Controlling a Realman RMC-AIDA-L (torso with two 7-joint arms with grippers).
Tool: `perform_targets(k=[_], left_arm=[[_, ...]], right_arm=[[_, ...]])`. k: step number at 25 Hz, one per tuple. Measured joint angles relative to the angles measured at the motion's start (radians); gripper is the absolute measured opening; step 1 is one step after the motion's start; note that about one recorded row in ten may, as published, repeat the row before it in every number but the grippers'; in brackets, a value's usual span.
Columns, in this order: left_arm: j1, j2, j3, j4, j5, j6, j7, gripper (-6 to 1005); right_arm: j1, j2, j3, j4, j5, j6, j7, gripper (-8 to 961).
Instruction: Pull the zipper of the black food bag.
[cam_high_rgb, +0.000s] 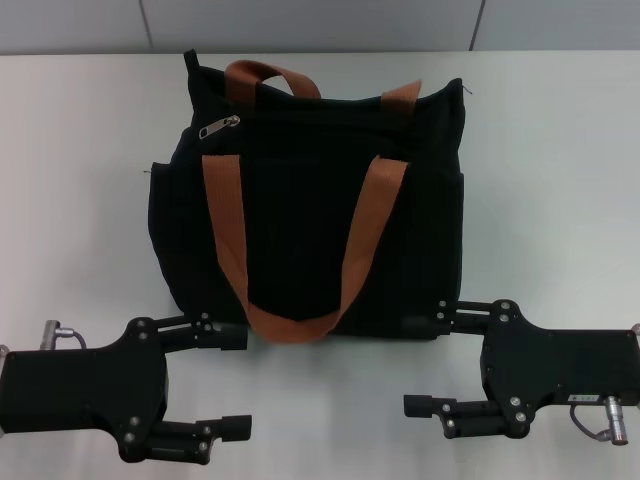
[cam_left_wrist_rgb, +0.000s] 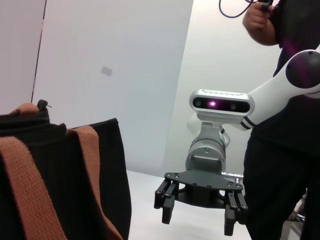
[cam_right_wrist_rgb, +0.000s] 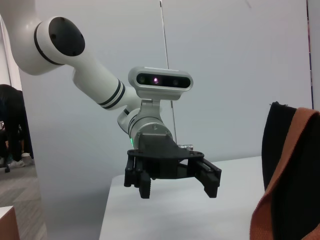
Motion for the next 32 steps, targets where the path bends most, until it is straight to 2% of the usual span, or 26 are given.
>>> perform_targets(k=[15,20,21,23,25,26,28,29,30,31,32], left_arm=[[0.002,-0.001,-0.017,0.000,-0.032,0.028,0.008,818],[0.008,-0.005,-0.030,-0.008,-0.233,0.040,0.027,815],[0.008,-0.005,-0.030,-0.008,-0.233,0.040,0.027,814],[0.028,-0.009,-0.030,-0.014,-0.386,0.041,0.036,813],[0.035,-0.010,-0.030,-0.016,-0.437,0.041,0.037,811],[0.053,-0.012,-0.031,-0.018,-0.543,0.034,0.036,811],[0.060,-0.011,-0.031,-0.015,-0.591,0.020,0.035,809],[0.063,-0.008,-0.031,-0.012,-0.605,0.007,0.035,809],[0.064,0.012,-0.029,-0.001,-0.612,-0.061,0.031,808],[0.063,0.020,-0.027,0.003,-0.610,-0.085,0.029,807],[0.063,0.020,-0.027,0.003,-0.610,-0.085,0.029,807]], right_arm=[[0.000,0.000,0.000,0.000,0.000,-0.001,0.000,732],[0.000,0.000,0.000,0.000,0.003,-0.001,0.002,732],[-0.001,0.000,0.000,0.000,0.003,-0.001,0.002,732],[-0.003,0.000,0.000,0.000,0.003,-0.001,0.002,732],[-0.005,0.000,0.001,0.000,0.004,-0.001,0.002,732],[-0.005,0.000,0.001,0.000,0.005,-0.001,0.003,732],[-0.007,0.000,0.001,0.000,0.005,-0.001,0.004,732],[-0.008,0.000,0.001,0.000,0.005,-0.001,0.004,732],[-0.009,0.000,0.002,0.000,0.005,-0.002,0.003,732],[-0.009,0.000,0.003,0.000,0.005,-0.002,0.003,732],[-0.009,0.000,0.003,0.000,0.005,-0.002,0.003,732]])
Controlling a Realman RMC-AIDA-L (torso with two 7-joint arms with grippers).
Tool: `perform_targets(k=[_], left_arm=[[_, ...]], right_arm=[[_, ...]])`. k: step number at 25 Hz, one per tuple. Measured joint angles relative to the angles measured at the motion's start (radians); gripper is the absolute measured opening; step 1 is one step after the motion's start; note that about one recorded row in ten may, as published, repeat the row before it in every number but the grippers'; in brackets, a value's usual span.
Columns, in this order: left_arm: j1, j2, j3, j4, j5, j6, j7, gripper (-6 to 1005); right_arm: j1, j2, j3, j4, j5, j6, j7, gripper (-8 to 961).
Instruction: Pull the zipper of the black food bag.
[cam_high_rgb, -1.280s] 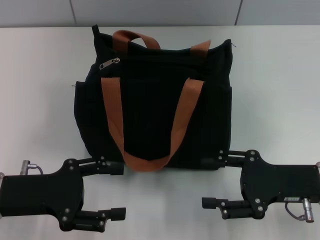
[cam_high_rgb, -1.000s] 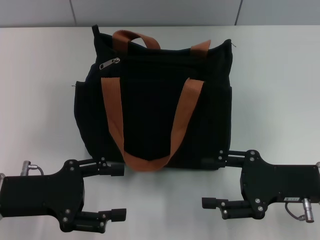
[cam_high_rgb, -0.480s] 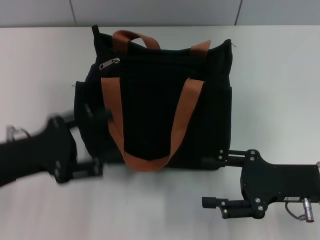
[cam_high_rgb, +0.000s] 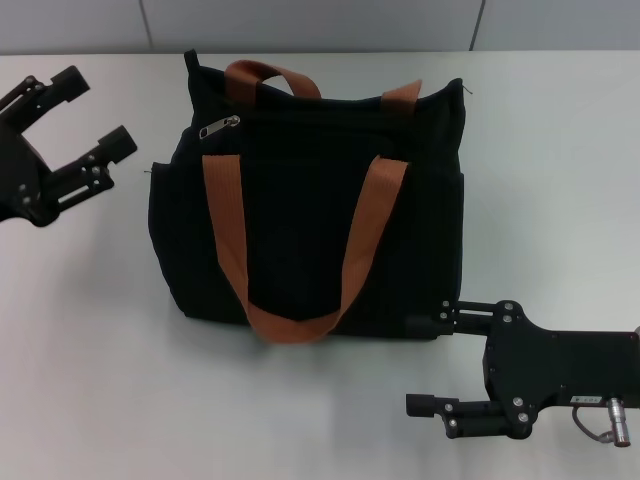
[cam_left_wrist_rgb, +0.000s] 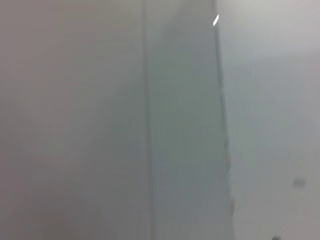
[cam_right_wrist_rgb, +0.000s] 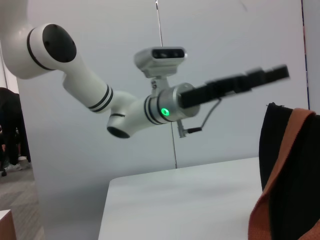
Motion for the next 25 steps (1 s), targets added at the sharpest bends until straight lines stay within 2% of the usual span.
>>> perform_targets(k=[2,3,7,12,20,25], left_arm=[[-0.012,0.029,0.007,0.017,0.038,-0.113,-0.004,805],[-0.022,0.036,0.008,0.026,0.072,-0.146,-0.005,805],[-0.047,0.043,0.009,0.044,0.152,-0.201,-0.006,802],[-0.096,0.024,0.017,0.063,0.251,-0.272,-0.005,799],[-0.158,-0.005,0.084,0.067,0.267,-0.389,0.008,793],[-0.171,-0.014,0.077,0.073,0.261,-0.423,0.037,790]], right_arm=[[0.000,0.000,-0.001,0.000,0.000,-0.001,0.000,733],[0.000,0.000,-0.001,0.000,0.000,-0.001,0.000,733],[0.000,0.000,0.001,0.000,0.001,-0.002,0.003,733],[0.000,0.000,0.003,0.000,0.001,-0.003,0.006,733],[0.001,0.000,0.004,0.000,0.001,-0.004,0.010,733],[0.003,-0.001,0.005,0.000,0.001,-0.010,0.013,733]])
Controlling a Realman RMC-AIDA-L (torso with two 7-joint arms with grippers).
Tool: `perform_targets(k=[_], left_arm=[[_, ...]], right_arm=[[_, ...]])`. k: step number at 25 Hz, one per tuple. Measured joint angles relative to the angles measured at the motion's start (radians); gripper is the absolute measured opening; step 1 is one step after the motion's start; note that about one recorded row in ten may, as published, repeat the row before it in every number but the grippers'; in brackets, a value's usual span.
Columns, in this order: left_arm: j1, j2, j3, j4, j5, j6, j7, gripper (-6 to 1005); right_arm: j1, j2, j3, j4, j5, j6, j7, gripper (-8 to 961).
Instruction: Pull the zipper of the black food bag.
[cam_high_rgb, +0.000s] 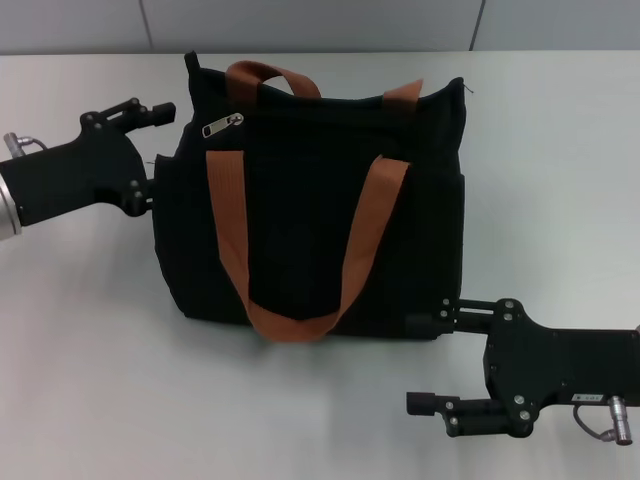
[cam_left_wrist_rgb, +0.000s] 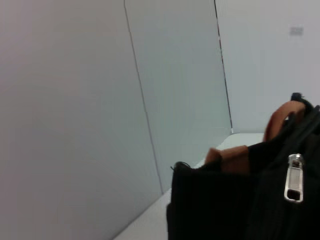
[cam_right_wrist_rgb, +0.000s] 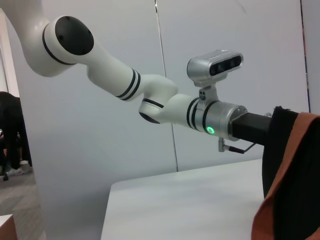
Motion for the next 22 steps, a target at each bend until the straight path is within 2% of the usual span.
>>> perform_targets(k=[9,15,19,22], left_arm=[[0.009,-0.003,-0.003,0.000,-0.056,0.002,0.086,784],[0.017,-0.012,0.000,0.004,-0.064,0.019,0.093,572],[0.025,-0.014,-0.002,0.004,-0.070,0.041,0.104,332],[0.035,-0.014,-0.003,0.005,-0.090,0.066,0.109,231]], right_arm=[[0.004,-0.001,0.001,0.000,0.000,-0.001,-0.003,732],[0.007,-0.001,0.001,0.000,0.000,-0.001,-0.005,732],[0.010,-0.001,0.003,-0.001,0.001,-0.014,0.000,732],[0.015,-0.001,0.005,-0.002,0.016,-0.062,0.010,732]])
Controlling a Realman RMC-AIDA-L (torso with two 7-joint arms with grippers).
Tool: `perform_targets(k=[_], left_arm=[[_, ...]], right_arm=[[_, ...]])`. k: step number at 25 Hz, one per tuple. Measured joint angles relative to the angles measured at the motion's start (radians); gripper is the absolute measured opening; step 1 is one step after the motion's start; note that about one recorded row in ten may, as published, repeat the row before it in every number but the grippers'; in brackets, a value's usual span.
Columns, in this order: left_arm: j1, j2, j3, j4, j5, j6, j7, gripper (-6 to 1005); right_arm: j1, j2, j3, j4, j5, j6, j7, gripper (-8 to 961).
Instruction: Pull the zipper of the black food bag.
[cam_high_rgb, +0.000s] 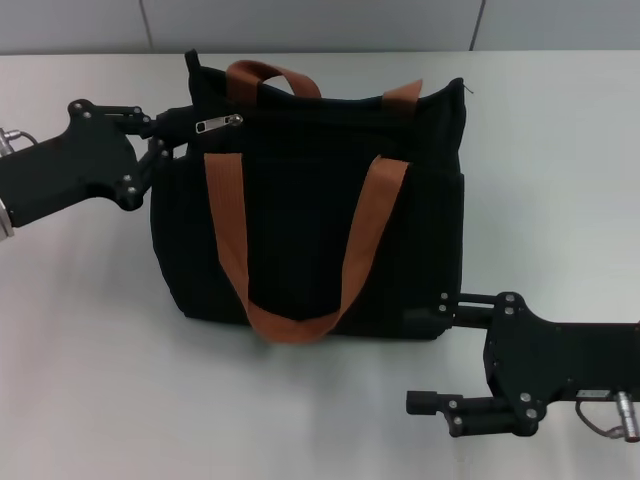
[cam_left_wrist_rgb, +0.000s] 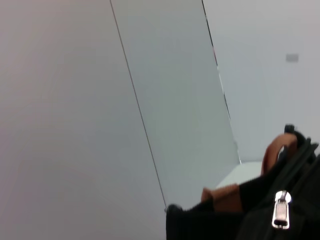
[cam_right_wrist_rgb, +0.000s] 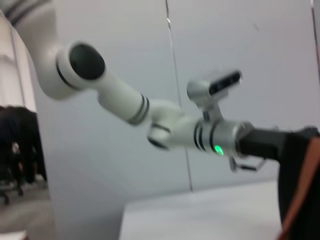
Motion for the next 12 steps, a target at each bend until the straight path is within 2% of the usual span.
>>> perform_targets(k=[3,6,7,8,9,12], left_arm=[[0.020,-0.004,0.000,-0.004,-0.047,0.023,0.029,131],[0.026,-0.012,0.000,-0.004,-0.061,0.024,0.042,78],[0.027,-0.016,0.000,-0.002,-0.063,0.024,0.044,60],[0.028,-0.019,0.000,-0.002,-0.064,0.025,0.045,42],[0.028,-0.022,0.000,-0.001,-0.065,0.025,0.046,24],[0.028,-0.025,0.000,-0.001,-0.067,0.032,0.049,24]], right_arm=[[0.006,0.000,0.000,-0.004,0.081,-0.090,0.061,732],[0.013,0.000,0.000,-0.005,0.148,-0.123,0.133,732],[0.020,-0.001,0.000,-0.007,0.186,-0.131,0.185,733],[0.043,-0.004,0.000,-0.017,0.260,-0.126,0.334,733],[0.043,-0.004,0.000,-0.017,0.260,-0.126,0.334,733],[0.086,-0.011,0.000,-0.046,0.332,-0.104,0.560,733]])
